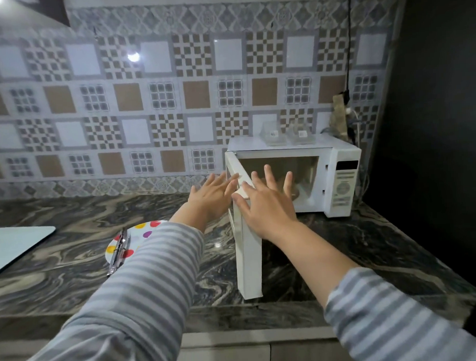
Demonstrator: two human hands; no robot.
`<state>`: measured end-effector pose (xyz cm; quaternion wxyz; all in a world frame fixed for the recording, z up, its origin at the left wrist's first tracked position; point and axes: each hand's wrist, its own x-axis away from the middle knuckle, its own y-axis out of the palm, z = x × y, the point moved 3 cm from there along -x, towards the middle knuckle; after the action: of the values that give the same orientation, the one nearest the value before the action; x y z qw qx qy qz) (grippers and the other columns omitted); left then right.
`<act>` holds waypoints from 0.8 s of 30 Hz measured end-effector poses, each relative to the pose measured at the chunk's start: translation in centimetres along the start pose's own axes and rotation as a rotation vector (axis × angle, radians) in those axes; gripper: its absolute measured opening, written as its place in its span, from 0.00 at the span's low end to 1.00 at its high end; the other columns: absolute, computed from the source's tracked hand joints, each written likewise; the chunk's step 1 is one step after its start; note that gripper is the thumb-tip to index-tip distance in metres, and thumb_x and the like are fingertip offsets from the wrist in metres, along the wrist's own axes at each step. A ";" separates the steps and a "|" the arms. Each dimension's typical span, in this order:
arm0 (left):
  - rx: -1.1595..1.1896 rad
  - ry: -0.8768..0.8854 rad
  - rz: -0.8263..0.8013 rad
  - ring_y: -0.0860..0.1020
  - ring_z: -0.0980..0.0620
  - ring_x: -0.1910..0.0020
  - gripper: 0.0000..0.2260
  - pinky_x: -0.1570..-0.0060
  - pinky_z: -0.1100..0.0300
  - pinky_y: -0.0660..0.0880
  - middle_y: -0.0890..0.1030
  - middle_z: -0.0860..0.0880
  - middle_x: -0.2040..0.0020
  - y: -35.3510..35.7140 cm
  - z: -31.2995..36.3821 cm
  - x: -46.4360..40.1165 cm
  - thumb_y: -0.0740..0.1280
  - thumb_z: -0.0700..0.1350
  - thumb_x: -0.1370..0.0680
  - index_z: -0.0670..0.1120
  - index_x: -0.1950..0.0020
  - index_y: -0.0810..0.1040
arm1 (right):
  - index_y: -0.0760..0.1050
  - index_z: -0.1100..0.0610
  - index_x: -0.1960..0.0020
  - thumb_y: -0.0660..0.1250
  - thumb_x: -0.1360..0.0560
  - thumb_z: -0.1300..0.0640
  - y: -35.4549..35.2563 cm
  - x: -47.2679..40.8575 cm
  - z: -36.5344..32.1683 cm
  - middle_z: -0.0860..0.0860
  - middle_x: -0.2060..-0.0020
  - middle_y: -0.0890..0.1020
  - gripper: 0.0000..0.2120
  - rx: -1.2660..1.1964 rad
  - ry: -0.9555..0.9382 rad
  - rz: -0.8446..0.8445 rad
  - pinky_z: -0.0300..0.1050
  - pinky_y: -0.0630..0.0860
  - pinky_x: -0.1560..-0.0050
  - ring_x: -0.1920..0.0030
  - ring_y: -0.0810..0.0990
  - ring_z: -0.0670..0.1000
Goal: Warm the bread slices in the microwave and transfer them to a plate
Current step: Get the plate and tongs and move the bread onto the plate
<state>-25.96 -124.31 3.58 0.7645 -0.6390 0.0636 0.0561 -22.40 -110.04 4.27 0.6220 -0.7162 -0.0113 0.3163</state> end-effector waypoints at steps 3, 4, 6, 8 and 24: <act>0.028 0.019 0.003 0.40 0.50 0.22 0.21 0.28 0.34 0.44 0.45 0.53 0.20 0.3 -1.9 1.0 0.42 0.57 0.17 0.63 0.23 0.44 | 0.60 0.52 0.24 0.42 0.19 0.40 0.3 -0.4 -2.1 0.53 0.23 0.56 0.29 0.006 -0.009 0.008 0.66 0.31 0.30 0.23 0.39 0.55; 0.062 0.021 0.005 0.41 0.51 0.22 0.21 0.28 0.34 0.44 0.46 0.53 0.20 0.3 -2.6 1.3 0.42 0.56 0.17 0.63 0.23 0.44 | 0.61 0.53 0.24 0.42 0.18 0.41 0.4 -0.5 -2.8 0.52 0.23 0.56 0.29 0.003 -0.007 0.019 0.66 0.31 0.29 0.23 0.39 0.54; 0.127 0.030 0.014 0.41 0.51 0.22 0.21 0.28 0.34 0.43 0.48 0.54 0.21 0.2 -3.8 1.8 0.41 0.57 0.17 0.64 0.24 0.46 | 0.62 0.53 0.25 0.41 0.19 0.41 0.8 -0.7 -4.2 0.52 0.23 0.58 0.29 0.011 0.007 0.045 0.66 0.31 0.30 0.22 0.40 0.54; 0.141 0.054 0.012 0.42 0.51 0.22 0.21 0.28 0.34 0.42 0.48 0.54 0.21 0.0 -5.0 2.4 0.40 0.57 0.17 0.63 0.23 0.48 | 0.64 0.54 0.26 0.40 0.19 0.39 0.9 -0.9 -5.8 0.53 0.24 0.60 0.31 0.047 0.038 0.055 0.66 0.30 0.31 0.22 0.42 0.55; 0.057 -0.138 -0.146 0.44 0.52 0.22 0.25 0.29 0.36 0.46 0.50 0.54 0.21 4.5 -28.4 8.0 0.47 0.61 0.18 0.59 0.22 0.50 | 0.63 0.55 0.26 0.51 0.19 0.48 12.6 -6.4 -24.0 0.57 0.25 0.60 0.23 -0.009 0.004 -0.186 0.58 0.48 0.25 0.24 0.52 0.57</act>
<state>-19.56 -151.42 -7.12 0.7871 -0.6145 -0.0341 0.0421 -21.10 -136.74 -3.63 0.6456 -0.7154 -0.0780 0.2557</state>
